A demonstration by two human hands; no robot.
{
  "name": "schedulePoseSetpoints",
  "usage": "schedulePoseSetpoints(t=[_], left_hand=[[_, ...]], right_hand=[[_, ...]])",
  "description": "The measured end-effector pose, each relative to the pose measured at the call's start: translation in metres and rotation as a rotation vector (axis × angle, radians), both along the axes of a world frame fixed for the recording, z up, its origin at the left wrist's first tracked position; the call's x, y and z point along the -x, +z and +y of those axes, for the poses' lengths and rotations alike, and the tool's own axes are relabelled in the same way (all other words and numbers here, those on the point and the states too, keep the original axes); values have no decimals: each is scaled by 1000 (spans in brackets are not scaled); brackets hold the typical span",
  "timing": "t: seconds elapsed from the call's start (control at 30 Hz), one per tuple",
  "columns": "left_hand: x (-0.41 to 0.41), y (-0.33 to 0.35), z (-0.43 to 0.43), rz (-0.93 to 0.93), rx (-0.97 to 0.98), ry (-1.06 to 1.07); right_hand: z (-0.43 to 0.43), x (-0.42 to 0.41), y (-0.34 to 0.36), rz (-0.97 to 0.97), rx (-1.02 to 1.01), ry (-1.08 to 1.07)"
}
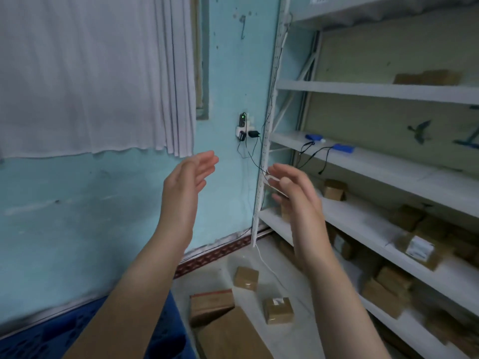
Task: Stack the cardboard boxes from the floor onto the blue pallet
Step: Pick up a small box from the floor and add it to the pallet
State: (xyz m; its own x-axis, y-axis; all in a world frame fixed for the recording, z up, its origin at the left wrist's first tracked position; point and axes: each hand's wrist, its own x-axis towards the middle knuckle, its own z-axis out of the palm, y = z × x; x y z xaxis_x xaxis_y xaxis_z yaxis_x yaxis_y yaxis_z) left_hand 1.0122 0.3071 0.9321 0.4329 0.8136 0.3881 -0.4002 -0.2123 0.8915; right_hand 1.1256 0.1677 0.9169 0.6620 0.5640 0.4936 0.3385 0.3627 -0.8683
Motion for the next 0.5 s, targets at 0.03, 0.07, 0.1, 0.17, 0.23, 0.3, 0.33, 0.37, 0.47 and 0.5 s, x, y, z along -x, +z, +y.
schedulePoseSetpoints(t=[0.03, 0.07, 0.1, 0.17, 0.23, 0.3, 0.33, 0.37, 0.47, 0.5], left_hand=[[-20, 3, -11, -16, 6, -1], [-41, 4, -21, -31, 9, -4], [-62, 5, -32, -40, 15, -9], [-102, 3, -51, -40, 33, -25], [-139, 0, -66, -33, 54, -38], [-171, -5, -77, -19, 74, -52], [-185, -8, -80, -8, 80, -62], [-198, -13, -83, 9, 81, -74], [-233, -27, -85, 52, 83, -101], [-244, -31, -83, 61, 90, -102]], right_hand=[[-8, -19, 4, -12, -3, 6], [-16, -38, 8, -27, -4, 13], [-24, -56, 11, -33, -4, 21], [-39, -93, 15, -27, -6, 32], [-52, -130, 15, -24, -6, 28], [-62, -163, 13, -19, -7, 22], [-66, -178, 10, -10, -13, 18], [-69, -193, 7, -1, -19, 13], [-71, -233, -6, 12, -9, 3], [-70, -245, -11, 17, -3, -1]])
